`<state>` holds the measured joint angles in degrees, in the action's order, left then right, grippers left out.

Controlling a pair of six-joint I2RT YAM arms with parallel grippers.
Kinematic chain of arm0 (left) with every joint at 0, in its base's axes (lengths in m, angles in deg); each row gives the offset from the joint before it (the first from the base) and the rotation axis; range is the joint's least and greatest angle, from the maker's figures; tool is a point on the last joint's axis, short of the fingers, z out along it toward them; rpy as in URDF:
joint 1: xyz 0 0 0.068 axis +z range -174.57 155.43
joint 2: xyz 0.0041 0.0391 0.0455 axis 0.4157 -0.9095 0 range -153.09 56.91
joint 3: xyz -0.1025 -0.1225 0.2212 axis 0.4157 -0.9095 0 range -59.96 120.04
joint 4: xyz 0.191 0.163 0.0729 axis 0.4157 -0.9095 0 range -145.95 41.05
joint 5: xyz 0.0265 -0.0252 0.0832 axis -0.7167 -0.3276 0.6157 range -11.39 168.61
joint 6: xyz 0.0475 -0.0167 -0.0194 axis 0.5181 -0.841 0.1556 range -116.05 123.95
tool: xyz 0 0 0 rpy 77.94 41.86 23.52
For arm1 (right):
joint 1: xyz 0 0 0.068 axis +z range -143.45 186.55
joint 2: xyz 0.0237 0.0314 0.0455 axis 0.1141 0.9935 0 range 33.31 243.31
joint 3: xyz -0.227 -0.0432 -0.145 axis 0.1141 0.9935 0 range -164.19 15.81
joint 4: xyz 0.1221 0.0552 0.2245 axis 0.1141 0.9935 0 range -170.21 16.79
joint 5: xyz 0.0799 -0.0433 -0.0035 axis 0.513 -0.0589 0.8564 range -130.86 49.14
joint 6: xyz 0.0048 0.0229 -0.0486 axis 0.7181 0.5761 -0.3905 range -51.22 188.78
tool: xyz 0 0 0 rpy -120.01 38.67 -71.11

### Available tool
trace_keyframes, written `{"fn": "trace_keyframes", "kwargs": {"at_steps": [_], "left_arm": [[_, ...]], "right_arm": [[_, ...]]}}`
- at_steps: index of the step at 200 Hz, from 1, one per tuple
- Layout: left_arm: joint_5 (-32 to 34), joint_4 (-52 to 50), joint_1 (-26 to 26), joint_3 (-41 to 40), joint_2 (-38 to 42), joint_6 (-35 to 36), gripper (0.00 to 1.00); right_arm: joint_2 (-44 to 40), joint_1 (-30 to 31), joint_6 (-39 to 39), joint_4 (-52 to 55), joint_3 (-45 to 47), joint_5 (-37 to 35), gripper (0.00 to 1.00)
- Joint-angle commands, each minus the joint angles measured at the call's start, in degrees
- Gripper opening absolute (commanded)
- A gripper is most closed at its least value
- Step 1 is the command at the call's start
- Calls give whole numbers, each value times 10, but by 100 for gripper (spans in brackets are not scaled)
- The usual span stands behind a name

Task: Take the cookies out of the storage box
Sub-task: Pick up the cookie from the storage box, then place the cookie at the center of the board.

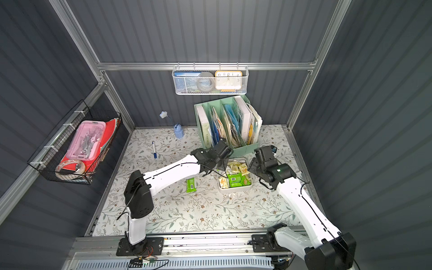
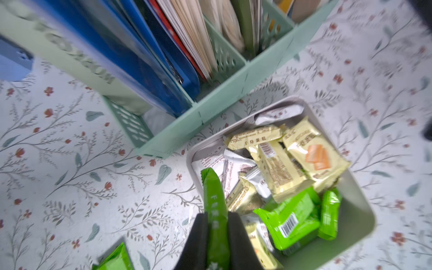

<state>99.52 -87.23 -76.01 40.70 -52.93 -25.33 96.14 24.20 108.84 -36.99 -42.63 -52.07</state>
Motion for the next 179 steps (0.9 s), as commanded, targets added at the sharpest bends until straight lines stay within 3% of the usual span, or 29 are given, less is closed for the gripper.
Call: {"fn": "trace_keyframes", "kwargs": {"at_steps": [1,24,55,83,122,179], "left_arm": [[54,-8,1,-42,75,-110,4],[66,13,26,-128,163,-225,3],[32,79,115,-298,297,-374,2],[-9,127,184,-407,372,-460,1],[-42,198,241,-509,416,-560,0],[-41,302,247,-603,402,-717,1]], "right_arm": [[7,-3,5,-9,-4,17,68],[9,-3,4,-17,1,27,68],[18,-3,-2,-26,2,42,68],[24,-3,-8,-25,-3,58,68],[21,-3,-5,-26,8,66,68],[23,-3,2,-28,14,79,68]]}}
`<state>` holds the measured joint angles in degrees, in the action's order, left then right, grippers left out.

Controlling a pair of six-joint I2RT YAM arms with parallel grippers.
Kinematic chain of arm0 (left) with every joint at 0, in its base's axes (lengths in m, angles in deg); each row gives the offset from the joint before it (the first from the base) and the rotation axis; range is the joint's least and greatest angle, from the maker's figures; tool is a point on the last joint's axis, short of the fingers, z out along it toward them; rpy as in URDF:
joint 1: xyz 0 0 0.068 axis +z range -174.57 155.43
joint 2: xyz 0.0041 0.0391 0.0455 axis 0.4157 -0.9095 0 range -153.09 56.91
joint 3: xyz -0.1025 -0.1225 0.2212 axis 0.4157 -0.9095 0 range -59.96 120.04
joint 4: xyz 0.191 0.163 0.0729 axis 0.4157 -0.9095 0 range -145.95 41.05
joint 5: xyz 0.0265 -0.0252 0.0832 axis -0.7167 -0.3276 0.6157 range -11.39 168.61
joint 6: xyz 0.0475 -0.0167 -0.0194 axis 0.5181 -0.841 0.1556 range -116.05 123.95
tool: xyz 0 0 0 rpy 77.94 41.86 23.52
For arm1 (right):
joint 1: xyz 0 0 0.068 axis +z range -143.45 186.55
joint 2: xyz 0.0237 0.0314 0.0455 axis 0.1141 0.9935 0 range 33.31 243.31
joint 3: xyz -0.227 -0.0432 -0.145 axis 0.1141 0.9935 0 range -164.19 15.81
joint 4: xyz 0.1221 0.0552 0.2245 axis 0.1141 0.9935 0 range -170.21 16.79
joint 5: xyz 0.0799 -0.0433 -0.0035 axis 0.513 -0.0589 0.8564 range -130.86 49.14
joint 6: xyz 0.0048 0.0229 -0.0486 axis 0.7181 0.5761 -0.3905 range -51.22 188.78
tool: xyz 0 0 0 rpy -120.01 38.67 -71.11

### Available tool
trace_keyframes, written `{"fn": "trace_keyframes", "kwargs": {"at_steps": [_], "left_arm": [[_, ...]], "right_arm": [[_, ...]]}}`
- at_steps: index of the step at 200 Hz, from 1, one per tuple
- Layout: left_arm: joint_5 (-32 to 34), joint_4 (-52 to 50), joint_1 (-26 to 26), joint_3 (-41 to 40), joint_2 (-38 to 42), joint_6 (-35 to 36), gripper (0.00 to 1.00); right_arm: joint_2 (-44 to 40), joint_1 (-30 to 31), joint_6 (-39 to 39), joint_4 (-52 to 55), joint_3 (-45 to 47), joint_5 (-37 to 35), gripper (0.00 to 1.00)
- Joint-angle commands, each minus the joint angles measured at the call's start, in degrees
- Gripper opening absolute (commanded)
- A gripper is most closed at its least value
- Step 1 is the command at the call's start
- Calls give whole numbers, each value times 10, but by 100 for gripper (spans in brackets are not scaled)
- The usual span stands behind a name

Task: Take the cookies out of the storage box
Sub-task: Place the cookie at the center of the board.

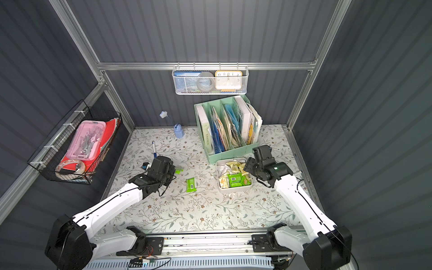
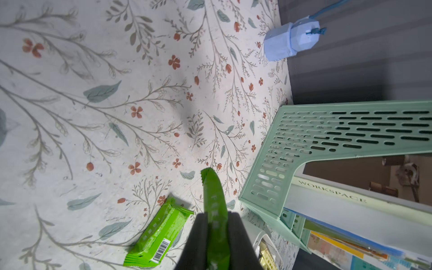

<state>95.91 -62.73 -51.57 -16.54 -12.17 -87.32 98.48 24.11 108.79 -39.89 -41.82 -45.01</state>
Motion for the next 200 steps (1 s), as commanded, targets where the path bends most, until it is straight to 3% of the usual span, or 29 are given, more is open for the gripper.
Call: {"fn": "trace_keyframes", "kwargs": {"at_steps": [1,53,103,129,153,200], "left_arm": [[-4,57,3,-32,-5,-100,1],[-3,94,3,-106,-1,-177,3],[-3,104,3,-136,-5,-186,9],[-18,101,3,-142,-15,-206,18],[-20,83,2,-144,-16,-221,43],[-24,1,2,-133,-1,-234,60]], "right_arm": [[0,-3,3,2,6,8,68],[0,-3,6,11,8,14,68],[0,-2,5,11,7,17,68],[-3,-3,7,17,9,15,68],[-8,-2,11,17,16,16,68],[-21,-2,20,17,28,8,68]]}}
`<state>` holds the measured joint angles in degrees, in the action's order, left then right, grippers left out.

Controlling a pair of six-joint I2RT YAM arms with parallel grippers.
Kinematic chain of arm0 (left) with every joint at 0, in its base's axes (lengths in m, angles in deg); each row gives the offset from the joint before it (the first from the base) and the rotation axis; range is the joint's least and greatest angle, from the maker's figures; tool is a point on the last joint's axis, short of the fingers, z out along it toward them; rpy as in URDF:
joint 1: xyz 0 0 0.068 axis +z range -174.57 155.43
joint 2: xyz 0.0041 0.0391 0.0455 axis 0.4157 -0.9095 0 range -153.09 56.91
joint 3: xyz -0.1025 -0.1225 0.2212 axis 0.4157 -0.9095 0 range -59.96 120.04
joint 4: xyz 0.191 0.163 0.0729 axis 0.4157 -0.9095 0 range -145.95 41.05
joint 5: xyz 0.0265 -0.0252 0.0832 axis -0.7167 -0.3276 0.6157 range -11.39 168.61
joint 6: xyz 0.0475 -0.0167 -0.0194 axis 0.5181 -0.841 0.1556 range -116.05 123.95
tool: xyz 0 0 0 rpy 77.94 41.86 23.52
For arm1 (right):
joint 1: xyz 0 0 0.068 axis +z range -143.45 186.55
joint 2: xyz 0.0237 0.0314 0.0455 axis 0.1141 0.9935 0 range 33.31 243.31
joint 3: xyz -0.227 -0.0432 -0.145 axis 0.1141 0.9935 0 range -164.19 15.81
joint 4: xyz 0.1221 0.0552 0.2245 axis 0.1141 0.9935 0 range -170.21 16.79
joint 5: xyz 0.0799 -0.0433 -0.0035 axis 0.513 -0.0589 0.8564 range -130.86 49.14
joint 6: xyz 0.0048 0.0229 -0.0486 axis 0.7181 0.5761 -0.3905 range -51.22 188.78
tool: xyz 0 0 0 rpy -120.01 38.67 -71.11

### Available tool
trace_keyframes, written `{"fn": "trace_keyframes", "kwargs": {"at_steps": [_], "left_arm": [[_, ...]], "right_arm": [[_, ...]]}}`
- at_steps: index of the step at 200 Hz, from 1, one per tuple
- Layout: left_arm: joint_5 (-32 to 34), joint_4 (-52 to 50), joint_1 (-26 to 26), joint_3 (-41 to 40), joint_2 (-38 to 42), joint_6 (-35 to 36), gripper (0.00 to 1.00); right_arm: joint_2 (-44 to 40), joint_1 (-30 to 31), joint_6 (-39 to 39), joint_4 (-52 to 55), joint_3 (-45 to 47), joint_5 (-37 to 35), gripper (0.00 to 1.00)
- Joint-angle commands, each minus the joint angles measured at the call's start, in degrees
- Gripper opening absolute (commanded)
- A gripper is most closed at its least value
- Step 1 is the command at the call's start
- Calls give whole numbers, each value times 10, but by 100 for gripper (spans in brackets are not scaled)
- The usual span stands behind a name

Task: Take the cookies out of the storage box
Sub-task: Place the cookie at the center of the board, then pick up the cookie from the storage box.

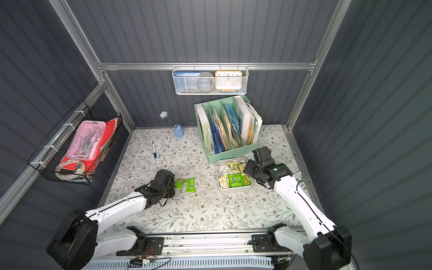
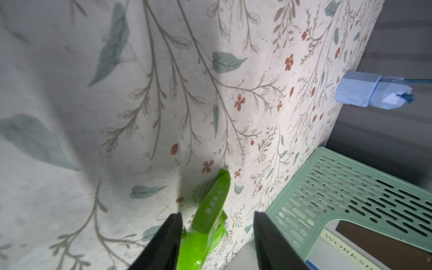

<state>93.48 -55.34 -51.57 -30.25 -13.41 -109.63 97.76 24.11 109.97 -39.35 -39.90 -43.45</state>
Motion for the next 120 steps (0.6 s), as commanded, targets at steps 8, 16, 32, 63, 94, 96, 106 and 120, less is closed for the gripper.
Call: {"fn": "trace_keyframes", "kwargs": {"at_steps": [8,16,32,63,94,96,106,120], "left_arm": [[4,-98,2,10,18,-11,62],[10,-127,2,17,25,-11,65],[22,-185,2,32,37,-13,69],[41,-228,2,70,40,3,70],[105,-196,2,147,11,182,69],[107,-192,2,153,8,197,69],[114,-171,2,182,-1,268,69],[121,-135,2,214,-10,352,69]], "right_arm": [[-15,-3,8,12,9,-7,68],[-16,-2,8,12,9,-8,68],[-15,-3,9,12,9,-6,68],[-8,-2,10,8,6,10,67],[14,3,2,10,-4,46,65],[16,5,2,10,-5,48,65],[27,11,0,12,-8,60,65],[43,27,-10,4,-11,80,64]]}}
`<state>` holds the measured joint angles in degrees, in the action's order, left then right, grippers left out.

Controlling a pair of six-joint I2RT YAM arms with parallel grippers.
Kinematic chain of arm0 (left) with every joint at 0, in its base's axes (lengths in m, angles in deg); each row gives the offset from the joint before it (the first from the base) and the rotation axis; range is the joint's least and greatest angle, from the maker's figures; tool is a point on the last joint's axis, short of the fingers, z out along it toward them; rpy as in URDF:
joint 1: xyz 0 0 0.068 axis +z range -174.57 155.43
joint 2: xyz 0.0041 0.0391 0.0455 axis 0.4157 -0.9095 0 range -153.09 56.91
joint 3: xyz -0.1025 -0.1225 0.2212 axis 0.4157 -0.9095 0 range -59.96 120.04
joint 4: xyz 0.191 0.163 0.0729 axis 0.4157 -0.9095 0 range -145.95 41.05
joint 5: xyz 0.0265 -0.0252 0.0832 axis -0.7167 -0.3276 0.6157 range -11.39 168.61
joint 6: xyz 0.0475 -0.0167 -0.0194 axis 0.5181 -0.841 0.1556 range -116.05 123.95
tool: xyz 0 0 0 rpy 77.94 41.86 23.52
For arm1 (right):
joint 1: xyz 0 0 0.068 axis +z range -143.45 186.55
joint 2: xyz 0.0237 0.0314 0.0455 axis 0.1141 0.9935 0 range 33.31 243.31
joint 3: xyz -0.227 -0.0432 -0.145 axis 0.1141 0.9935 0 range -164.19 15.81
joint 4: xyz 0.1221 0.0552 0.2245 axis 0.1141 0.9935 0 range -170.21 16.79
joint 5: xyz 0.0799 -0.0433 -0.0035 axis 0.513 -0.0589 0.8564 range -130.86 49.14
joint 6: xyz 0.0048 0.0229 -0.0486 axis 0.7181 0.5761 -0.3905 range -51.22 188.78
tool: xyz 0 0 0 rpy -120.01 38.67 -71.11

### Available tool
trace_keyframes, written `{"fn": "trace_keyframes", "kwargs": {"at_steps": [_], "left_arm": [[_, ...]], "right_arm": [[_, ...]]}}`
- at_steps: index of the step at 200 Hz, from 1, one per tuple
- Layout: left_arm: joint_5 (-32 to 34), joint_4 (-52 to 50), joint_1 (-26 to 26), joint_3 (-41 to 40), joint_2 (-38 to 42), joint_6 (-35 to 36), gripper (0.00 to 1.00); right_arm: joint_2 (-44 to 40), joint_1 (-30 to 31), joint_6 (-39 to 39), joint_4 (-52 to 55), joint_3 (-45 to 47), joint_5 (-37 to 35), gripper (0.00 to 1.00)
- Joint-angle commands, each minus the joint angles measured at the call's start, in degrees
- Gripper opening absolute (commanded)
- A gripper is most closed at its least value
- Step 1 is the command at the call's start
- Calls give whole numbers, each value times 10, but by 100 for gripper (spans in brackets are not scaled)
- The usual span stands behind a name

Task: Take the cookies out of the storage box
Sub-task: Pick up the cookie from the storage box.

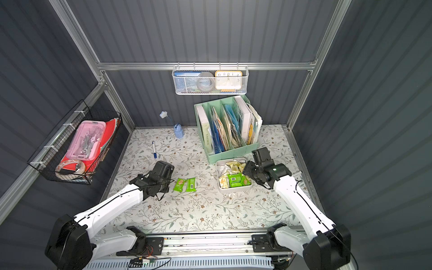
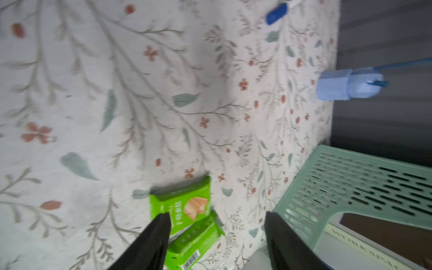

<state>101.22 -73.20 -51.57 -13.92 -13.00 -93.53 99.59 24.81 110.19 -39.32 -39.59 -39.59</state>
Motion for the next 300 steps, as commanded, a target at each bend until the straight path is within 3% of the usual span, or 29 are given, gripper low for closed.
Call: {"fn": "trace_keyframes", "kwargs": {"at_steps": [1,25,49,128,177,228,300], "left_arm": [[44,46,2,52,-15,196,69],[5,132,2,68,-22,299,69],[-12,170,2,63,-22,326,69],[-10,195,2,44,-10,305,70],[4,191,3,47,-10,300,70],[15,175,3,44,1,293,69],[16,172,3,38,7,282,68]], "right_arm": [[27,21,-13,4,-15,43,64],[71,47,-55,-35,-19,112,62],[119,68,-106,-64,-32,173,61],[233,81,-167,-94,-57,204,55],[257,81,-166,-130,-42,201,50],[282,82,-179,-131,-43,153,42],[307,83,-173,-171,-37,180,34]]}}
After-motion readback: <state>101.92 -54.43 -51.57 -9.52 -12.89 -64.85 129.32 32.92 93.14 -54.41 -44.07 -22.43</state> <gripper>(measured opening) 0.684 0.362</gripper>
